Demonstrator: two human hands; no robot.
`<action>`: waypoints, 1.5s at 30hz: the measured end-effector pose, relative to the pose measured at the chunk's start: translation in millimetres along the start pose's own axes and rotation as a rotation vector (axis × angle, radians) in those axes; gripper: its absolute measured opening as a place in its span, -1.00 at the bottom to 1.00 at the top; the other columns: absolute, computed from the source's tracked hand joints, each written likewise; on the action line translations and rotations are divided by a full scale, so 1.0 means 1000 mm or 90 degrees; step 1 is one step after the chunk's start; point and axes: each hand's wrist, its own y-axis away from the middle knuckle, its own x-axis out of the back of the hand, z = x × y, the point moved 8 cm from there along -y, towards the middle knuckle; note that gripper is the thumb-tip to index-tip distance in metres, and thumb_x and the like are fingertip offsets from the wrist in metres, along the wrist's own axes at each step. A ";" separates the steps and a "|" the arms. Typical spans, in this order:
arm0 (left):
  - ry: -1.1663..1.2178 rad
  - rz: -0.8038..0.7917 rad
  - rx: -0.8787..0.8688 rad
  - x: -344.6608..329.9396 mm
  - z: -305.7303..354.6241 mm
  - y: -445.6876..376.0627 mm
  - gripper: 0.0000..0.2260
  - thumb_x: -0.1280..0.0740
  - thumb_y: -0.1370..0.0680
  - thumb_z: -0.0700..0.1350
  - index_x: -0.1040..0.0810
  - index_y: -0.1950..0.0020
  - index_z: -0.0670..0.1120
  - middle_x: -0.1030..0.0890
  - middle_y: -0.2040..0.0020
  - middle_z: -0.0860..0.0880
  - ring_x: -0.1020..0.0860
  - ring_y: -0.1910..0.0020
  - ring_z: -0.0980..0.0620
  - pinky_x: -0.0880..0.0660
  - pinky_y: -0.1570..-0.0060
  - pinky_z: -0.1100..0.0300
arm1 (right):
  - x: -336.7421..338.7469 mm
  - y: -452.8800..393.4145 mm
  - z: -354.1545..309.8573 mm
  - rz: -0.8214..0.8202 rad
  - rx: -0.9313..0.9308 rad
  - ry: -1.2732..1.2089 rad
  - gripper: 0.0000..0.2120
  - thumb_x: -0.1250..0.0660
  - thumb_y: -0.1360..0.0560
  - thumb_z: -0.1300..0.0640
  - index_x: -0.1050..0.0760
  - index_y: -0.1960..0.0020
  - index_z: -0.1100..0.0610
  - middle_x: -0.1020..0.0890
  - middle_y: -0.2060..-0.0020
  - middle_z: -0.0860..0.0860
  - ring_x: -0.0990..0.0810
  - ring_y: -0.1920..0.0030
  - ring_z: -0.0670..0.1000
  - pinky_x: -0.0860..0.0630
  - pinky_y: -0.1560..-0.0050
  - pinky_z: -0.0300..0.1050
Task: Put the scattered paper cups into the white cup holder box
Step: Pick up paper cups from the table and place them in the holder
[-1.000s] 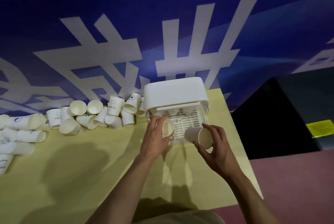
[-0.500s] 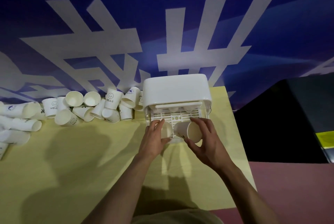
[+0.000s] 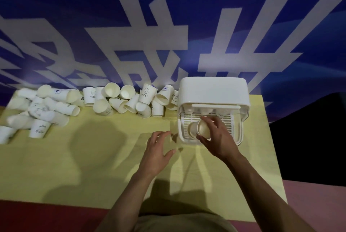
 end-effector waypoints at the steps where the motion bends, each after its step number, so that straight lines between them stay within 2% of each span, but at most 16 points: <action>1: 0.006 0.004 0.005 0.004 -0.004 0.005 -0.43 -0.47 -0.53 0.03 -0.35 -0.50 0.11 -0.32 -0.38 0.10 -0.36 -0.36 0.08 -0.37 -0.34 0.17 | -0.007 -0.003 0.001 -0.014 0.001 0.020 -0.32 -0.54 -0.47 -0.03 -0.38 -0.52 0.03 -0.46 -0.33 0.10 -0.55 -0.21 0.20 -0.62 -0.07 0.14; 3: 0.020 0.012 0.010 0.011 -0.012 0.013 -0.44 -0.48 -0.53 0.02 -0.37 -0.49 0.11 -0.34 -0.36 0.11 -0.38 -0.35 0.08 -0.38 -0.35 0.16 | -0.021 -0.010 0.001 -0.059 -0.014 0.067 -0.30 -0.54 -0.48 -0.06 -0.37 -0.53 0.03 -0.47 -0.36 0.10 -0.52 -0.26 0.22 -0.61 -0.08 0.20; 8: 0.035 0.016 0.010 0.024 -0.032 0.031 -0.45 -0.50 -0.51 0.00 -0.40 -0.46 0.12 -0.34 -0.32 0.15 -0.42 -0.31 0.09 -0.45 -0.32 0.08 | -0.047 -0.021 -0.002 -0.140 -0.038 0.138 -0.34 -0.46 -0.54 -0.09 -0.36 -0.56 0.07 -0.46 -0.43 0.06 -0.47 -0.34 0.23 -0.54 -0.20 0.14; 12: 0.048 0.020 0.018 0.032 -0.050 0.040 -0.44 -0.50 -0.51 0.02 -0.39 -0.47 0.16 -0.32 -0.32 0.17 -0.42 -0.32 0.09 -0.52 -0.28 0.02 | -0.046 -0.020 -0.001 -0.127 -0.062 0.135 -0.32 -0.50 -0.51 -0.10 -0.39 -0.54 0.11 -0.49 -0.42 0.15 -0.49 -0.30 0.29 -0.52 -0.22 0.18; 15: 0.066 0.033 0.023 0.040 -0.061 0.045 -0.44 -0.49 -0.51 0.02 -0.39 -0.47 0.17 -0.32 -0.31 0.18 -0.42 -0.31 0.12 -0.52 -0.29 0.03 | -0.043 -0.017 -0.009 -0.080 -0.049 0.142 -0.33 -0.56 -0.45 -0.11 -0.46 -0.46 0.11 -0.52 -0.38 0.18 -0.50 -0.28 0.31 -0.54 -0.20 0.26; 18: 0.086 0.040 0.025 0.054 -0.073 0.046 -0.45 -0.49 -0.52 0.01 -0.39 -0.47 0.16 -0.32 -0.30 0.20 -0.42 -0.31 0.14 -0.50 -0.31 0.04 | -0.044 -0.012 -0.046 -0.048 0.005 0.127 -0.40 -0.54 -0.46 -0.08 -0.49 -0.40 0.15 -0.57 -0.28 0.15 -0.52 -0.21 0.27 -0.55 -0.17 0.23; 21: 0.106 0.063 0.039 0.079 -0.095 0.046 -0.46 -0.49 -0.51 -0.01 -0.41 -0.45 0.15 -0.33 -0.29 0.20 -0.43 -0.30 0.14 -0.50 -0.31 0.01 | -0.064 -0.009 -0.104 -0.072 0.075 0.108 -0.42 -0.48 -0.50 -0.13 -0.49 -0.42 0.13 -0.58 -0.26 0.13 -0.51 -0.21 0.21 -0.54 -0.20 0.13; 25: 0.115 0.119 0.095 0.131 -0.155 0.051 -0.47 -0.49 -0.51 0.01 -0.41 -0.45 0.15 -0.33 -0.31 0.18 -0.41 -0.34 0.08 -0.52 -0.29 -0.04 | -0.115 -0.022 -0.174 -0.154 0.127 0.099 -0.39 -0.23 -0.57 -0.32 -0.41 -0.47 0.03 -0.55 -0.32 0.07 -0.50 -0.26 0.18 -0.52 -0.25 0.14; 28: 0.123 0.185 0.144 0.183 -0.211 0.059 -0.46 -0.51 -0.51 -0.03 -0.43 -0.45 0.10 -0.34 -0.32 0.13 -0.42 -0.36 0.00 -0.51 -0.29 -0.07 | -0.150 -0.041 -0.222 -0.183 0.151 0.082 -0.38 -0.17 -0.57 -0.34 -0.42 -0.47 0.03 -0.53 -0.32 0.05 -0.49 -0.22 0.16 -0.49 -0.26 0.07; 32: 0.086 0.312 0.171 0.257 -0.289 0.070 -0.44 -0.58 -0.43 -0.16 -0.50 -0.40 -0.08 -0.39 -0.21 0.05 -0.52 -0.21 -0.13 -0.56 -0.15 -0.14 | -0.196 -0.067 -0.278 -0.205 0.173 0.056 -0.41 -0.21 -0.58 -0.31 -0.39 -0.47 0.02 -0.52 -0.31 0.05 -0.50 -0.19 0.16 -0.50 -0.27 0.07; 35: 0.064 0.375 0.233 0.301 -0.351 0.074 -0.44 -0.59 -0.42 -0.17 -0.51 -0.39 -0.13 -0.46 -0.19 -0.05 -0.52 -0.21 -0.18 -0.50 -0.26 -0.09 | -0.228 -0.083 -0.313 -0.205 0.204 0.043 -0.44 -0.27 -0.58 -0.23 -0.30 -0.48 0.01 -0.53 -0.28 0.10 -0.53 -0.15 0.19 -0.56 -0.17 0.14; 38: 0.030 0.408 0.247 0.333 -0.397 0.068 -0.42 -0.60 -0.39 -0.20 -0.50 -0.36 -0.21 -0.53 -0.21 -0.21 -0.45 -0.26 -0.16 -0.41 -0.33 -0.10 | -0.256 -0.100 -0.340 -0.214 0.210 0.056 -0.42 -0.33 -0.57 -0.18 -0.32 -0.50 0.04 -0.52 -0.29 0.11 -0.53 -0.16 0.20 -0.58 -0.13 0.15; 41: 0.019 0.413 0.269 0.349 -0.439 0.052 -0.40 -0.62 -0.36 -0.21 -0.50 -0.35 -0.25 -0.52 -0.21 -0.27 -0.43 -0.27 -0.21 -0.35 -0.30 -0.11 | -0.280 -0.118 -0.360 -0.227 0.203 0.078 -0.40 -0.42 -0.55 -0.12 -0.36 -0.50 0.05 -0.50 -0.32 0.09 -0.51 -0.20 0.19 -0.57 -0.17 0.16; 45: 0.034 0.345 0.335 0.350 -0.483 0.027 -0.35 -0.60 -0.39 -0.14 -0.45 -0.42 -0.18 -0.45 -0.32 -0.27 -0.41 -0.30 -0.31 -0.36 -0.29 -0.10 | -0.302 -0.137 -0.377 -0.232 0.205 0.103 -0.40 -0.44 -0.55 -0.09 -0.35 -0.51 0.04 -0.50 -0.35 0.10 -0.51 -0.21 0.18 -0.57 -0.18 0.15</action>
